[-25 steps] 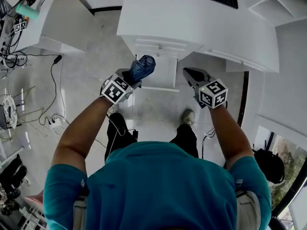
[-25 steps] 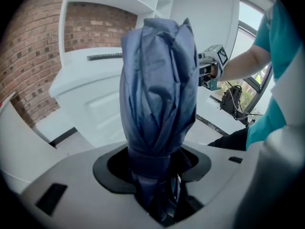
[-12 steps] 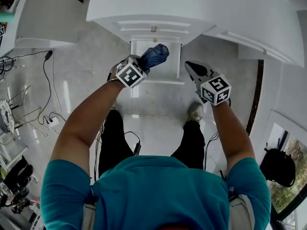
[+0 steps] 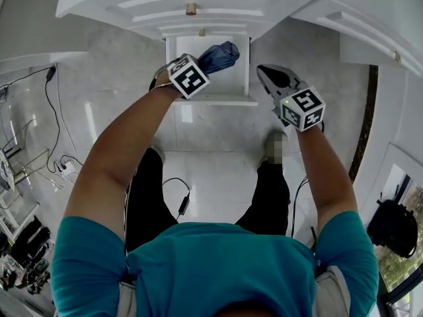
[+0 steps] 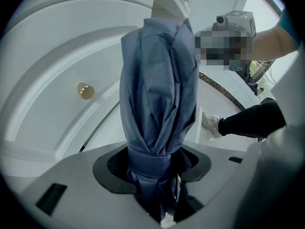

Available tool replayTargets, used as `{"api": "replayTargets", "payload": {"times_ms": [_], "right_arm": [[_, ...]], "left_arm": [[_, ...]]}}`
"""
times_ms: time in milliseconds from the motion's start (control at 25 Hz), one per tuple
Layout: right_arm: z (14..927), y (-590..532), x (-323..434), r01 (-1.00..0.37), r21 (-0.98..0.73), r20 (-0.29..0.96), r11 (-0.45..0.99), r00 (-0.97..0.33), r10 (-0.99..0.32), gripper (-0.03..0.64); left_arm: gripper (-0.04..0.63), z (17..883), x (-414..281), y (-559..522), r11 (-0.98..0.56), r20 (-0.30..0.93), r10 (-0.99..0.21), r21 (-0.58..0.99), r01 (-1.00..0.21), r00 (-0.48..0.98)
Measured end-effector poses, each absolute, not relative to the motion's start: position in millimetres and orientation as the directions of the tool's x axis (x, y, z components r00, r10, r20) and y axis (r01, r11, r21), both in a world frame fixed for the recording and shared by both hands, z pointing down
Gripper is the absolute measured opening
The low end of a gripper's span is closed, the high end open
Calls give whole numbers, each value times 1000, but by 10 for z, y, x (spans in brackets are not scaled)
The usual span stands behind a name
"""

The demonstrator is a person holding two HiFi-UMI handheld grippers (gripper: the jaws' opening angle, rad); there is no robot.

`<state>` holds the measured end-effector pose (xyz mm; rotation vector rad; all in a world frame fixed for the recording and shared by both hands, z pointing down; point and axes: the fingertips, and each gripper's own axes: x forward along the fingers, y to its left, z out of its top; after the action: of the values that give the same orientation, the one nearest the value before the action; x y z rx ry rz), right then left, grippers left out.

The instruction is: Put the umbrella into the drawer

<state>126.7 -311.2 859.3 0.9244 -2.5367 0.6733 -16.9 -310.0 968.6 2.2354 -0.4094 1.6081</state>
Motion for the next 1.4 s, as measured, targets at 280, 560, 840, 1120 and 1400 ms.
{"api": "replayTargets", "payload": {"times_ms": [280, 560, 840, 1120, 1400], "right_arm": [[9006, -3056, 1410, -682, -305, 497, 665, -709, -500, 23], [9226, -3045, 1530, -692, -308, 506, 653, -700, -504, 23], [9446, -3007, 1645, -699, -319, 513, 640, -695, -503, 23], [9662, -2976, 1783, -710, -332, 527, 621, -686, -502, 23], [9718, -3039, 1726, -695, -334, 533, 637, -696, -481, 23]], "left_arm": [[232, 10212, 30, -3273, -852, 960, 35, 173, -493, 278], [233, 10716, 37, -3283, -820, 970, 120, 216, -530, 210], [233, 11196, 50, -3226, -804, 972, 176, 233, -547, 155], [235, 11556, -20, -3255, -813, 979, 182, 203, -546, 92], [238, 11757, -28, -3217, -786, 974, 205, 223, -576, 97]]}}
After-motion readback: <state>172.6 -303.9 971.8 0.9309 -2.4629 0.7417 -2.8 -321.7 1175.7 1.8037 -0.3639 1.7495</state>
